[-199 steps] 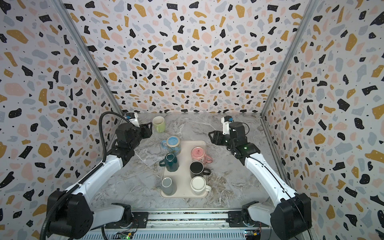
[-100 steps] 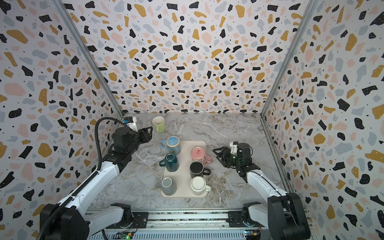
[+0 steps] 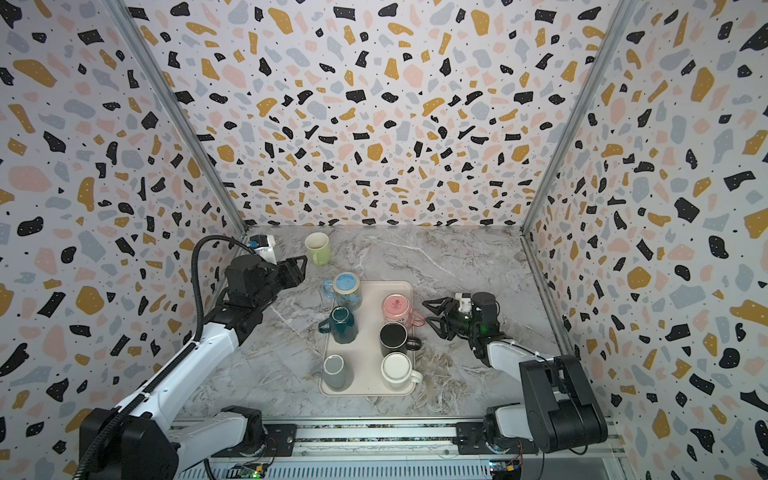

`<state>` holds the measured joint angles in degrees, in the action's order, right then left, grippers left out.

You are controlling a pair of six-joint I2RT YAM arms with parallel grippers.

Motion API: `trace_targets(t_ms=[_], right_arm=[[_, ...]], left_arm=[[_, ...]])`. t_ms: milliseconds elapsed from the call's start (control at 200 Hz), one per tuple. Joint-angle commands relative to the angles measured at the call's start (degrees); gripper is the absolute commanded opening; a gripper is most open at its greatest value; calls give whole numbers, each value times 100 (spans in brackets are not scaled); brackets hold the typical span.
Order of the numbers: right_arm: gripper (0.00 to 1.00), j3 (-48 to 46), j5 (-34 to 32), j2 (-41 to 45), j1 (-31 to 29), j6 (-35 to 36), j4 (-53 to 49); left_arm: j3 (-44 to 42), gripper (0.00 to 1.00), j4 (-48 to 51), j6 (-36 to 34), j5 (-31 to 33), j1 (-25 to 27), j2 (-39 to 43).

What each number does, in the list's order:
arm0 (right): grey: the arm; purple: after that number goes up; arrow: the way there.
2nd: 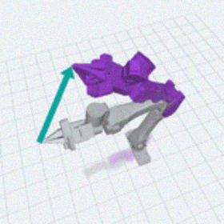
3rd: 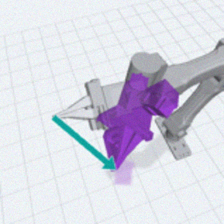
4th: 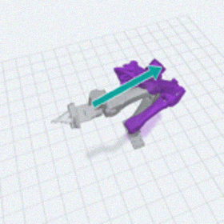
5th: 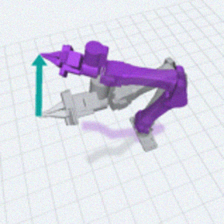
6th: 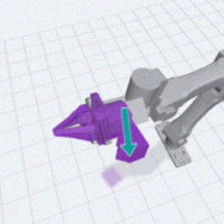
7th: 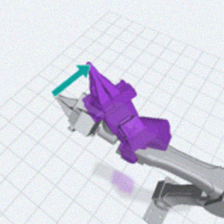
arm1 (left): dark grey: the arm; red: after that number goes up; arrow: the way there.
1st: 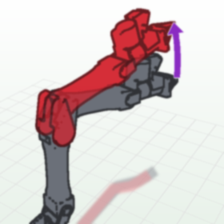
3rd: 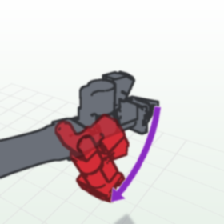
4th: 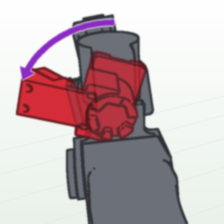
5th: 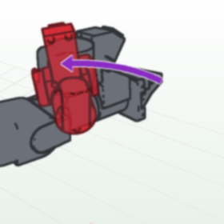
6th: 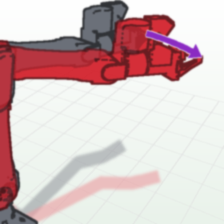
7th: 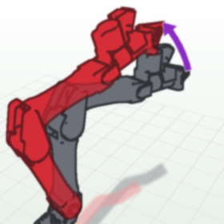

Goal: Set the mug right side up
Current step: 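Lower the right gripper onto the upside-down pink mug's handle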

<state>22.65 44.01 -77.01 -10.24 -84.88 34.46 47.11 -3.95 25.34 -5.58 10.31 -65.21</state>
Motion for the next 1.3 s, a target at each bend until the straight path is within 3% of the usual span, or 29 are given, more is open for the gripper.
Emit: trace_targets(t_ms=[0,586,991,1297], right_arm=[[63,7,131,-34,-29,-184,365],[64,-15,118,-586,-347,-401,804],[61,-22,-205,-1391,-475,-1095,2251],[58,141,-524,-1732,-513,-1178,2639]], left_arm=[[22,63,-89,-38,-96,24,95],[-9,63,-171,-47,-145,24,-53],[0,64,-98,-74,-127,22,-49],[17,64,-46,-73,-123,24,-27]])
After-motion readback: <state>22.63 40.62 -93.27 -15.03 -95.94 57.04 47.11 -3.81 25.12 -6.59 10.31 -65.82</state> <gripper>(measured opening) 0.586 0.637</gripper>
